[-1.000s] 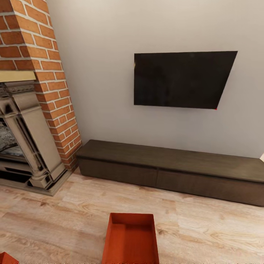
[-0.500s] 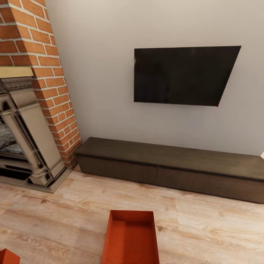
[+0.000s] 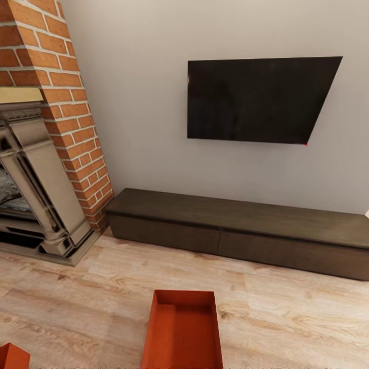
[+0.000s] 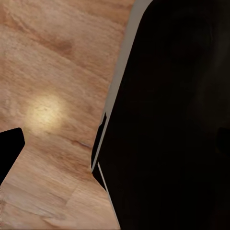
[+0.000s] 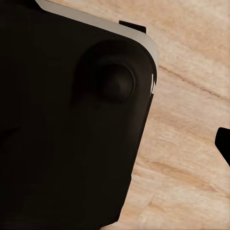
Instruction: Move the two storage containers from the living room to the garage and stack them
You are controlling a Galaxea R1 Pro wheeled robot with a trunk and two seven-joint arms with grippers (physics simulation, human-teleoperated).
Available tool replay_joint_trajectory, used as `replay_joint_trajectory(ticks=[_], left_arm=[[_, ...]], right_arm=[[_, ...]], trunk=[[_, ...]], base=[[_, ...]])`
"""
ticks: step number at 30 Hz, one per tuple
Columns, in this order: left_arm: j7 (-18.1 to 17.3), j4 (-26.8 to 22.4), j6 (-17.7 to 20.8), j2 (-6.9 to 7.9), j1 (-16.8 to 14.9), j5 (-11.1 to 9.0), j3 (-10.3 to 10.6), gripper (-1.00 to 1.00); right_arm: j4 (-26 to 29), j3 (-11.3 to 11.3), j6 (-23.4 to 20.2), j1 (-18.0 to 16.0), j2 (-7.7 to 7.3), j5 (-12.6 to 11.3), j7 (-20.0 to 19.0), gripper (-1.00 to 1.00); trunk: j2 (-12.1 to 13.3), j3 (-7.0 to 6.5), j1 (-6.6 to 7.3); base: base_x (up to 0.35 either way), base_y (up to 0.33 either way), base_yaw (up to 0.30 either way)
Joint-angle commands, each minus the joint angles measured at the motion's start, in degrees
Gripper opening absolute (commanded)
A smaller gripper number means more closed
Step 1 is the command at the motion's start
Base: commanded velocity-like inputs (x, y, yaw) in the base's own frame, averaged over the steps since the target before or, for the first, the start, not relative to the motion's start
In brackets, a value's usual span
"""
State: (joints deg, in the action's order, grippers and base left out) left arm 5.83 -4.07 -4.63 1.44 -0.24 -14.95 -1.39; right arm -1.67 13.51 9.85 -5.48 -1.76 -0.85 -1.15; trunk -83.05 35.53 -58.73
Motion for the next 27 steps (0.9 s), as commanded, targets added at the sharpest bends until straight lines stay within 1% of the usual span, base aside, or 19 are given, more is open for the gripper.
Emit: replay_joint_trajectory(ticks=[1, 27], left_arm=[[0.1, 0.0, -0.2, 0.00, 0.0, -0.2, -0.1, 1.00], [0.1, 0.0, -0.1, -0.03, 0.0, -0.2, -0.1, 1.00]], right_arm=[[-0.2, 0.2, 0.3, -0.1, 0.00, -0.1, -0.1, 1.00], [-0.2, 0.2, 0.3, -0.1, -0.06, -0.1, -0.1, 1.00]], trunk=[[0.0, 0.14, 0.00], [0.0, 2.58, 0.00]], base=[[0.000, 0.000, 0.000], [0.000, 0.000, 0.000]])
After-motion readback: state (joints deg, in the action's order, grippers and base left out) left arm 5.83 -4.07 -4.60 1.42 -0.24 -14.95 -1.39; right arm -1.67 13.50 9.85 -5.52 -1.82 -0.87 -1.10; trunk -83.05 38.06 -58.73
